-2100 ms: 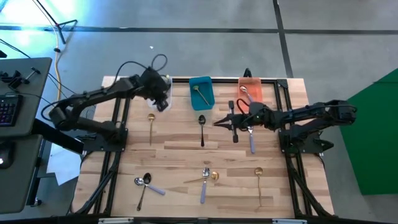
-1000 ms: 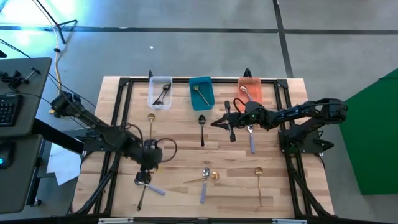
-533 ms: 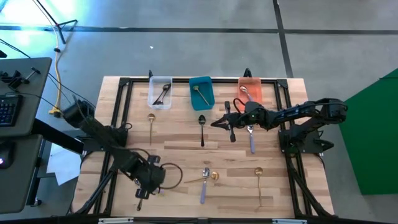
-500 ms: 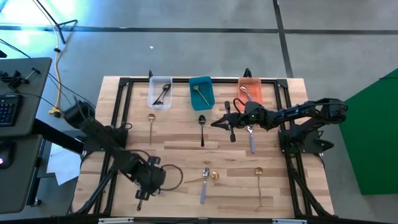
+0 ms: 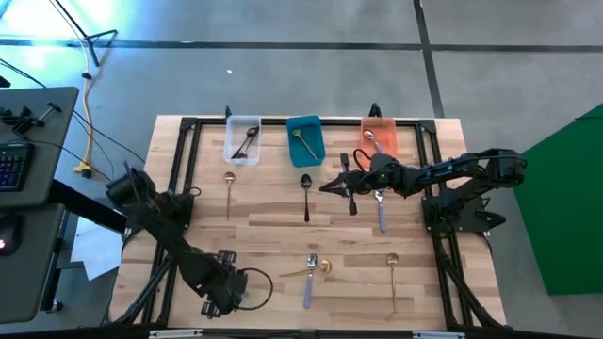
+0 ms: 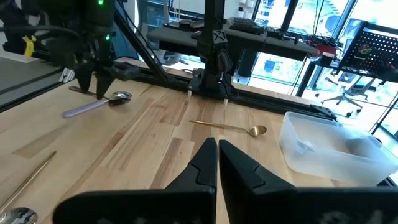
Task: Sort silverware by color (type)
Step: Put the left purple spoon into the orange bin
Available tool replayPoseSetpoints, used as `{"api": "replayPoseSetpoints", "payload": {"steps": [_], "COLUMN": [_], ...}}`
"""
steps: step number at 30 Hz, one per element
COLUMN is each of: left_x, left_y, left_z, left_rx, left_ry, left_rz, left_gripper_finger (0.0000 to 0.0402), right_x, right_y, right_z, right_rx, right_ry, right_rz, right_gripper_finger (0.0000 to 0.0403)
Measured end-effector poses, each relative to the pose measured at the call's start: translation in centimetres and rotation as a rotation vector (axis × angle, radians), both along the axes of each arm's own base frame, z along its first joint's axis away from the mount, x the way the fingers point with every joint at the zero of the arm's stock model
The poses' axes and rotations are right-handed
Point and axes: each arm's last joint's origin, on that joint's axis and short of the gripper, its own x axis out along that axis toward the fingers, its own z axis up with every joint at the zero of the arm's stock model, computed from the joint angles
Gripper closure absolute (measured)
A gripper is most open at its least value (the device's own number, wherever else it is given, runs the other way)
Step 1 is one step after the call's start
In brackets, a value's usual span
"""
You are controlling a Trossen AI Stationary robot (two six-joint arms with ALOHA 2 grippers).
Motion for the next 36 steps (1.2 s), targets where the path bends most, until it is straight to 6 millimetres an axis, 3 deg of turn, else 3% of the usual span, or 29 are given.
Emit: {"api": "replayPoseSetpoints", "payload": {"steps": [7, 20, 24, 29, 36], "left_x": [0.1, 0.2, 0.4, 1.1, 1.9], "left_y": [-0.1, 0.0, 0.3, 1.1, 4.2], "left_z": [-1.8, -2.2, -1.5, 0.8, 3.8], "left_rx": [0.064, 0.085, 0.095, 0.117, 0.120], "left_ry": [0.046, 0.059, 0.045, -0.005, -0.104], "left_rz": [0.002, -0.004, 0.014, 0.042, 0.158], "left_gripper_finger": [0.0260, 0.0360, 0.0380, 0.0381, 0.0383], "right_x": [0.0, 0.0, 0.0, 0.0, 0.0], "right_y": [0.0, 0.0, 0.0, 0.0, 0.2], "right_z": [0.0, 0.0, 0.0, 0.0, 0.0], "right_rx": [0.000, 0.000, 0.000, 0.001, 0.017], "right_ry": [0.000, 0.000, 0.000, -0.001, 0.002], "right_rz": [0.000, 0.000, 0.000, 0.001, 0.014], "right_gripper_finger": [0.0403, 0.0403, 0.0403, 0.0403, 0.0403]}}
